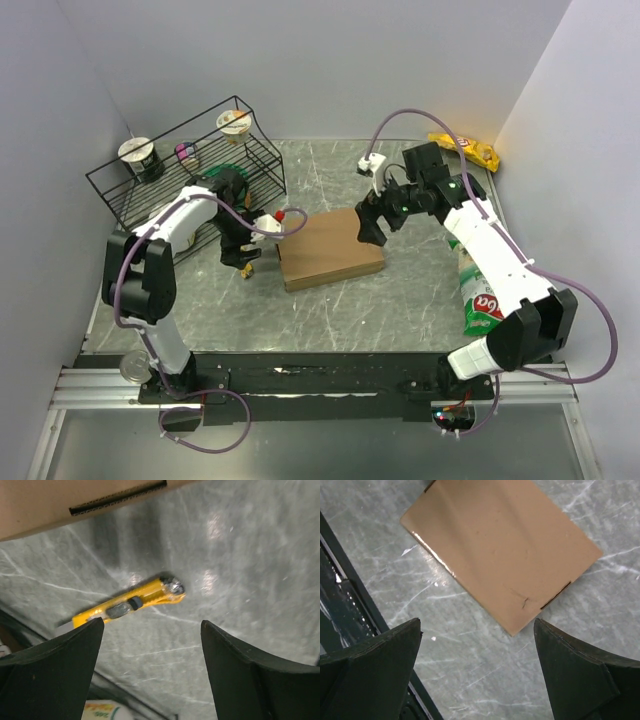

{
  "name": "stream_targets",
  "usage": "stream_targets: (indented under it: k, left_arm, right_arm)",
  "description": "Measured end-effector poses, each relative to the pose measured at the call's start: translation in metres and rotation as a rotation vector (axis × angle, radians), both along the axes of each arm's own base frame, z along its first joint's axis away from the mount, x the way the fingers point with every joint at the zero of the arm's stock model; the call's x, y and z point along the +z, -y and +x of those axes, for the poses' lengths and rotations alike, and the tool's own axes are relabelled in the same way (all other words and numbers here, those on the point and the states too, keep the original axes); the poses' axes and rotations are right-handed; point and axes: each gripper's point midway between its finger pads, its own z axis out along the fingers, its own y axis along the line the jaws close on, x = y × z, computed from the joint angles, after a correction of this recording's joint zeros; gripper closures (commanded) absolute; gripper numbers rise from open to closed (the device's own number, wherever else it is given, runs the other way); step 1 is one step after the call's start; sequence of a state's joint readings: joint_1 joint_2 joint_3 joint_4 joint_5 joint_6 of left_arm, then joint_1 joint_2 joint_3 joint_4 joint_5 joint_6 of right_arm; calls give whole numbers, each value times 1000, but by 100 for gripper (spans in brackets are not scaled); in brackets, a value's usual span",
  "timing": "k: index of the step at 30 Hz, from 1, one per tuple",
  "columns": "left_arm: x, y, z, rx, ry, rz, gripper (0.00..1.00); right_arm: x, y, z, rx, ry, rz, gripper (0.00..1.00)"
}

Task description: Unpack the express box

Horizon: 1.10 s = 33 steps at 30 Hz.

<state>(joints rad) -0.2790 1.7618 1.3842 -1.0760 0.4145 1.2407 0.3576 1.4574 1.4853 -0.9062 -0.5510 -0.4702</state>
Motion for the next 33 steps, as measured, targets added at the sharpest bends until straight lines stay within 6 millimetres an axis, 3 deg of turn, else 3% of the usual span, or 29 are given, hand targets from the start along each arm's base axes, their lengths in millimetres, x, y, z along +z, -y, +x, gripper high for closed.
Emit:
stream_targets:
  k: [6, 13, 17, 20, 24, 30, 33]
  left_arm:
    - [-13, -10, 15, -123, 64, 67, 4]
    - [-36, -15, 37, -297, 166, 122, 9]
    - [-59, -17, 49, -374, 163, 147, 16]
    - [-65, -20, 53, -430, 173, 160, 31]
    - [-68, -24, 58, -500, 207, 190, 60]
    - [-70, -28, 57, -538, 240, 220, 95]
    - [-69, -27, 54, -502, 248, 211, 99]
  right_arm:
    - [0, 6, -16, 5, 7, -3, 0]
    - [-5, 9, -19, 11, 2, -18, 0]
    - [-6, 10, -19, 10, 1, -21, 0]
    - [-11, 11, -21, 9, -10, -28, 0]
    - [-17, 13, -23, 7, -24, -38, 0]
    - [-18, 14, -22, 0, -19, -49, 0]
    - [-18, 15, -21, -4, -18, -53, 0]
